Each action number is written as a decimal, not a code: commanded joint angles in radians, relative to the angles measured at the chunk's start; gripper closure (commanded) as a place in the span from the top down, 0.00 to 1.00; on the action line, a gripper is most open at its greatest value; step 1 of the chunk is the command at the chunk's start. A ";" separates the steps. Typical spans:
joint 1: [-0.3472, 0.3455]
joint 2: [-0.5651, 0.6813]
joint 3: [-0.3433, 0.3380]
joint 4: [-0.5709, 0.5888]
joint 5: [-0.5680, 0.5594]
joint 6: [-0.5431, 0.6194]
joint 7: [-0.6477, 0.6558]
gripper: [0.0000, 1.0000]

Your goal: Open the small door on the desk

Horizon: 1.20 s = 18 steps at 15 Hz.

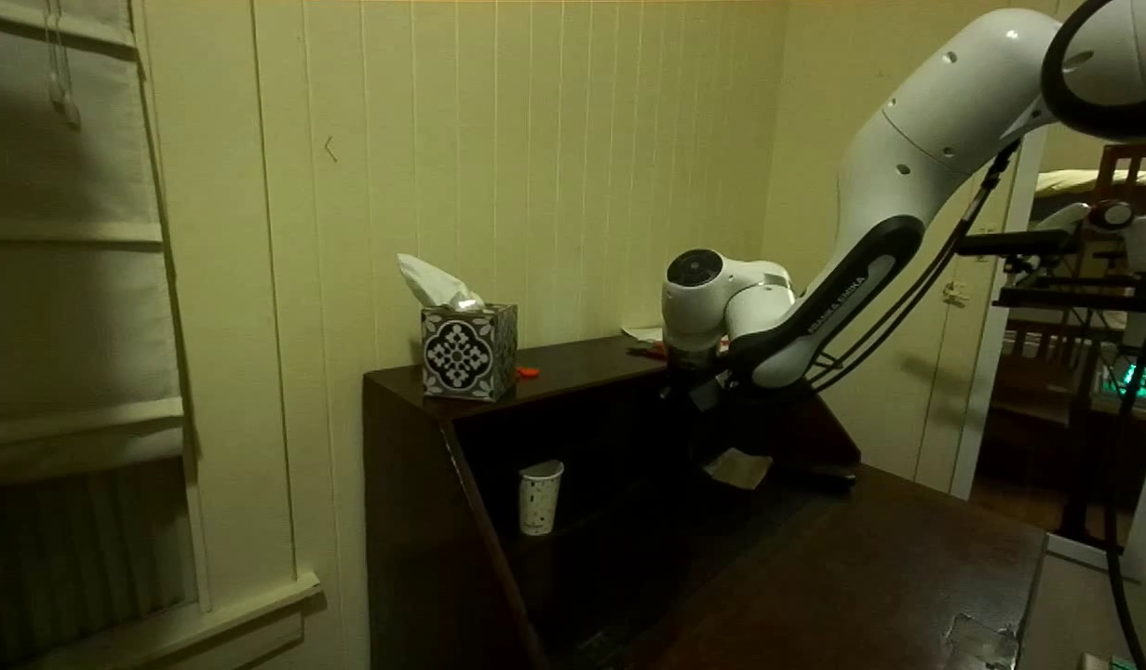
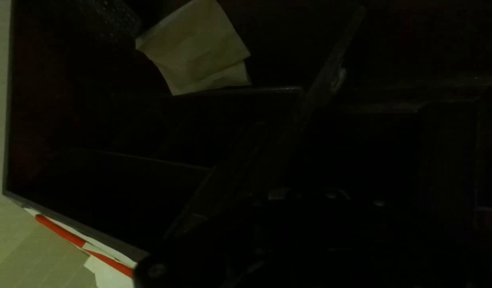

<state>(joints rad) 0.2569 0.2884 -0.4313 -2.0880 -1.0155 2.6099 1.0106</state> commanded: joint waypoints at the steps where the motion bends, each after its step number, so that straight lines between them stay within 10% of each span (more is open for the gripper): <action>1: -0.108 -0.061 0.098 -0.027 -0.088 -0.049 0.052 0.00; 18: -0.331 -0.092 0.173 -0.088 -0.256 -0.062 0.223 0.00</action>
<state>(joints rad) -0.0406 0.2291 -0.2746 -2.1440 -1.1946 2.5449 1.1652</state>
